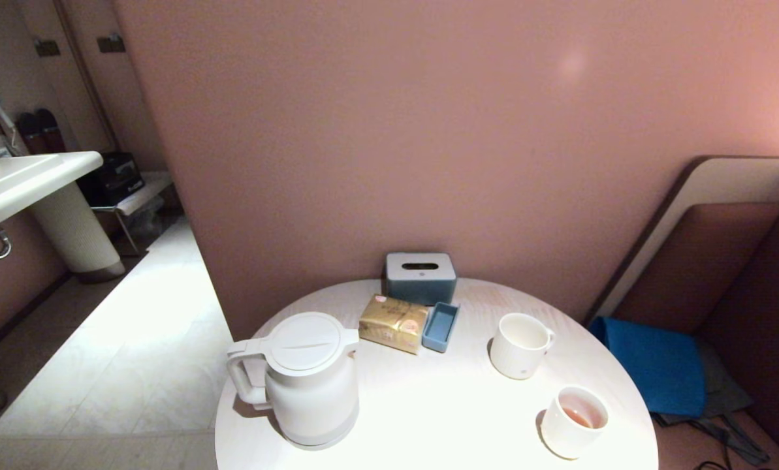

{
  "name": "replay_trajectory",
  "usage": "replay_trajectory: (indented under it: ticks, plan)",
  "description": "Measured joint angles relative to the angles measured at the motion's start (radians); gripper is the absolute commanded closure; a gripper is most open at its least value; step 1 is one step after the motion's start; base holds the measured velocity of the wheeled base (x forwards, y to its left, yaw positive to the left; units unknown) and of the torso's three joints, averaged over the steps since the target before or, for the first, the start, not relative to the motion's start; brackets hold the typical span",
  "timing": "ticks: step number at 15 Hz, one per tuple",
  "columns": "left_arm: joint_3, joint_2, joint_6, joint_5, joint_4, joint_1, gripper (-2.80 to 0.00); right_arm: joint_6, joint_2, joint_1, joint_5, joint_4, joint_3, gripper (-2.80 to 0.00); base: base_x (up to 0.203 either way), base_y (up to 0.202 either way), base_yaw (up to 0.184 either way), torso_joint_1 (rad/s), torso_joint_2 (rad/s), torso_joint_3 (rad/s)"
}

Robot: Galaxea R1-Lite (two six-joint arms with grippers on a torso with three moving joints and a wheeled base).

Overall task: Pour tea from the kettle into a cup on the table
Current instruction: Pick up the cup

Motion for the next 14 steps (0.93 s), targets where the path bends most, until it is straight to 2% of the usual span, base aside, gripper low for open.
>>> replay_trajectory:
  ticks: [2,5,8,10,12,14]
  plan:
    - [0.000,0.000,0.000,0.000,0.000,0.000,0.00,-0.022,0.002,0.000,-0.004,-0.004,-0.019,0.00,0.000,0.000,0.000,0.000,0.00,0.000]
    - [0.000,0.000,0.000,-0.001,0.000,0.000,0.00,-0.021,0.077,0.000,-0.002,0.026,-0.191,0.00,0.000,0.000,0.000,0.000,0.00,0.000]
    - [0.000,0.000,0.000,-0.001,0.000,0.000,0.00,-0.008,0.313,0.002,0.020,0.089,-0.375,0.00,0.000,0.000,0.000,0.000,0.00,0.000]
    - [0.000,0.000,0.000,0.000,0.000,0.000,0.00,-0.013,0.504,0.003,0.066,0.154,-0.462,0.00,0.000,0.000,0.000,0.000,0.00,0.000]
    - [0.000,0.000,0.000,-0.001,0.000,0.000,0.00,-0.021,0.641,0.003,0.119,0.200,-0.501,0.00,0.000,0.000,0.000,0.000,0.00,0.000]
    - [0.000,0.000,0.000,0.000,0.000,0.000,0.00,-0.032,0.692,0.003,0.150,0.211,-0.503,0.00,0.000,0.000,0.000,0.000,0.00,0.000]
